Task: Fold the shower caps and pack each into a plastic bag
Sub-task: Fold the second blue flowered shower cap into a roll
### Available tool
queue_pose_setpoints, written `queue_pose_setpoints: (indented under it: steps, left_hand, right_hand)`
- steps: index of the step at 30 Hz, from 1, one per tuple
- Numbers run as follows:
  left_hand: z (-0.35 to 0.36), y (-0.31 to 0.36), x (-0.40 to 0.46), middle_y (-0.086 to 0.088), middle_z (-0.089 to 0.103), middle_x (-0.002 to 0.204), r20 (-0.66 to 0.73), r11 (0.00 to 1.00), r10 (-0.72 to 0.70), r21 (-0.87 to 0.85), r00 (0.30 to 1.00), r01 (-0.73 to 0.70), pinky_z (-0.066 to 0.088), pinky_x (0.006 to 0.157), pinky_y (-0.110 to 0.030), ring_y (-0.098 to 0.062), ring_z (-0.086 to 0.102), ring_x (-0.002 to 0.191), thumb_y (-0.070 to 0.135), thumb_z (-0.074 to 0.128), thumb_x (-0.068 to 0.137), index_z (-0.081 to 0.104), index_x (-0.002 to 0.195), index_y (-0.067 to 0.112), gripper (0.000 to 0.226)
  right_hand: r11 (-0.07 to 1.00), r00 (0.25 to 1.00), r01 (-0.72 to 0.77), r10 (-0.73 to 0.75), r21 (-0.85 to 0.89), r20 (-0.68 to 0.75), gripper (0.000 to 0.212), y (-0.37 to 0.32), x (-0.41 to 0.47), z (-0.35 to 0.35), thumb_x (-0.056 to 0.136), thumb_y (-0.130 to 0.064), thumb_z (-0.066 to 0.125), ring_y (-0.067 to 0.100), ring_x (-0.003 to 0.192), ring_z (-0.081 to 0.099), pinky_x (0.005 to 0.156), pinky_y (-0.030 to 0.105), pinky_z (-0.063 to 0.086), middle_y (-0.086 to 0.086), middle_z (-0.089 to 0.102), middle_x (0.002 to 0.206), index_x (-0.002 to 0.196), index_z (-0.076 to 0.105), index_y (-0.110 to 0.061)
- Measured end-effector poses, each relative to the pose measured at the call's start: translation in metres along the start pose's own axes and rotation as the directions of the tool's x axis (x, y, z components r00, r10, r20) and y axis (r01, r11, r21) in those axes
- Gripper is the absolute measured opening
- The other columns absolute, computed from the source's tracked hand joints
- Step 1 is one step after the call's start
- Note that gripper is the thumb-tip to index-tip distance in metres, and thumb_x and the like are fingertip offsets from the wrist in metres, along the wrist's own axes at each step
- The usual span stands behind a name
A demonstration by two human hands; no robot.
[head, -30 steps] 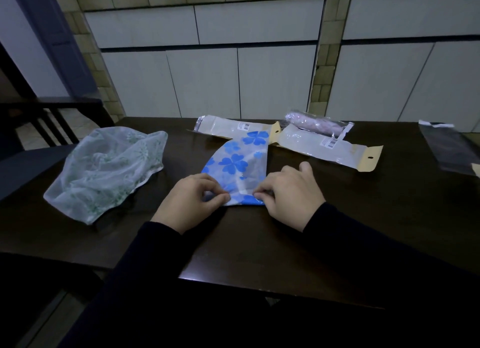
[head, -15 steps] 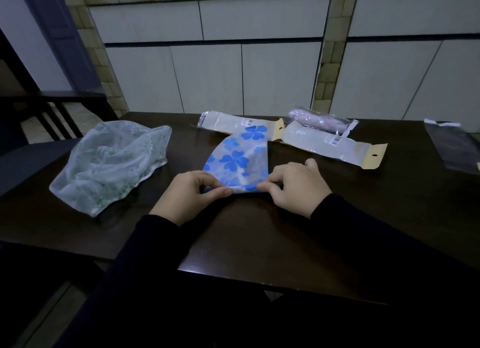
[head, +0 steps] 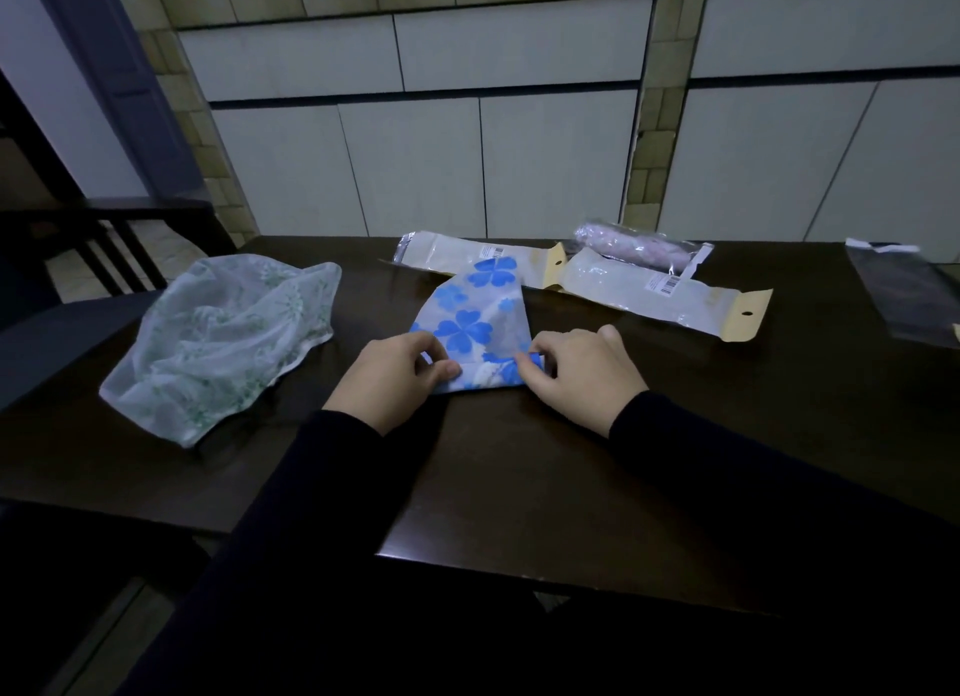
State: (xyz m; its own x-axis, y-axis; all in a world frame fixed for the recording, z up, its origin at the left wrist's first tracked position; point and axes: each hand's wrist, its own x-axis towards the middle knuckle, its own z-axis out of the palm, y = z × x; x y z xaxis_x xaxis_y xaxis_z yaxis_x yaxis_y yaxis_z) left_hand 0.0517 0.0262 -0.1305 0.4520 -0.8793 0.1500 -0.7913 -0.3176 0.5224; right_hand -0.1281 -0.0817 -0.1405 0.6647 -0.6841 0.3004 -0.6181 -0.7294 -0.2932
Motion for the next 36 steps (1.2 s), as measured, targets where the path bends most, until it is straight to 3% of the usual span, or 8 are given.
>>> queue_pose_setpoints:
  steps: [3,6,10,13,17,22,30,36]
  left_hand:
    - [0.005,-0.002,-0.003,0.008,0.057,0.072,-0.046,1.0,0.022,0.001,0.999,-0.022,0.031,0.062,-0.021,-0.01,0.053,0.074,0.036,0.069,0.085,0.065,0.085,0.023,0.014]
    - [0.01,-0.004,-0.006,0.003,0.055,0.09,-0.131,0.996,0.08,-0.036,0.988,-0.086,0.033,0.07,-0.02,-0.011,0.052,0.079,0.03,0.073,0.082,0.064,0.088,0.022,0.014]
    - [0.013,0.002,-0.007,0.005,0.05,0.096,-0.23,0.977,0.212,0.085,0.95,-0.197,0.039,0.079,-0.024,-0.012,0.052,0.087,0.022,0.077,0.078,0.07,0.08,0.019,0.008]
    - [0.015,0.004,-0.009,0.003,0.061,0.086,-0.193,0.966,0.256,0.091,0.947,-0.243,0.042,0.078,-0.022,-0.015,0.058,0.084,0.018,0.072,0.083,0.072,0.079,0.014,0.006]
    - [0.011,-0.003,-0.014,0.013,0.061,0.077,-0.161,0.984,0.162,-0.05,0.974,-0.172,0.034,0.067,-0.002,0.0,0.054,0.07,0.034,0.079,0.075,0.075,0.079,0.019,0.016]
    - [0.006,-0.008,-0.013,0.016,0.059,0.083,-0.099,0.986,0.156,-0.043,0.983,-0.161,0.034,0.069,0.001,0.007,0.053,0.075,0.035,0.083,0.069,0.077,0.094,0.024,0.028]
    - [0.004,-0.014,-0.013,0.017,0.056,0.08,-0.122,0.977,0.212,0.014,0.97,-0.212,0.036,0.072,-0.006,-0.001,0.053,0.08,0.031,0.07,0.085,0.075,0.094,0.026,0.012]
    - [0.001,-0.015,-0.003,0.013,0.066,0.079,-0.139,0.991,0.125,-0.033,0.982,-0.13,0.033,0.065,0.001,0.0,0.057,0.077,0.035,0.067,0.087,0.075,0.088,0.024,0.014]
  right_hand:
    - [0.991,0.999,0.018,-0.022,-0.136,-0.027,0.037,-0.003,0.004,0.002,0.098,-0.05,0.034,0.012,0.072,0.051,0.08,0.033,0.03,-0.007,0.054,0.067,0.079,0.055,-0.026]
    - [0.967,0.997,0.004,-0.025,-0.254,-0.076,0.038,-0.005,0.003,0.004,0.097,-0.051,0.035,0.014,0.076,0.05,0.075,0.034,0.027,-0.007,0.053,0.07,0.077,0.056,-0.026]
    - [0.937,0.95,0.146,-0.222,-0.316,-0.218,0.017,-0.008,-0.001,0.008,0.093,-0.036,0.052,0.021,0.082,0.051,0.07,0.036,0.03,-0.002,0.059,0.089,0.092,0.063,-0.023]
    - [0.939,0.956,0.227,-0.266,-0.257,-0.128,0.019,-0.009,-0.002,0.002,0.097,-0.032,0.048,0.02,0.088,0.05,0.075,0.036,0.029,-0.005,0.064,0.097,0.101,0.066,-0.026]
    - [0.943,0.977,0.18,-0.204,-0.281,-0.056,0.033,-0.008,-0.007,-0.003,0.099,-0.047,0.036,0.017,0.091,0.047,0.08,0.035,0.024,-0.009,0.057,0.099,0.106,0.064,-0.032]
    - [0.97,0.996,0.092,-0.088,-0.223,0.024,0.047,-0.008,-0.008,-0.007,0.085,-0.069,0.044,0.01,0.088,0.042,0.082,0.035,0.027,-0.015,0.047,0.093,0.115,0.063,-0.038]
    - [0.981,0.994,0.106,-0.106,-0.162,0.01,0.036,-0.002,-0.002,-0.01,0.093,-0.057,0.041,0.011,0.086,0.046,0.079,0.034,0.028,-0.013,0.058,0.094,0.109,0.067,-0.037]
    - [0.971,0.992,0.129,-0.125,-0.204,0.031,0.037,0.0,0.009,-0.008,0.099,-0.05,0.034,0.013,0.085,0.049,0.083,0.034,0.031,-0.008,0.063,0.09,0.097,0.064,-0.029]
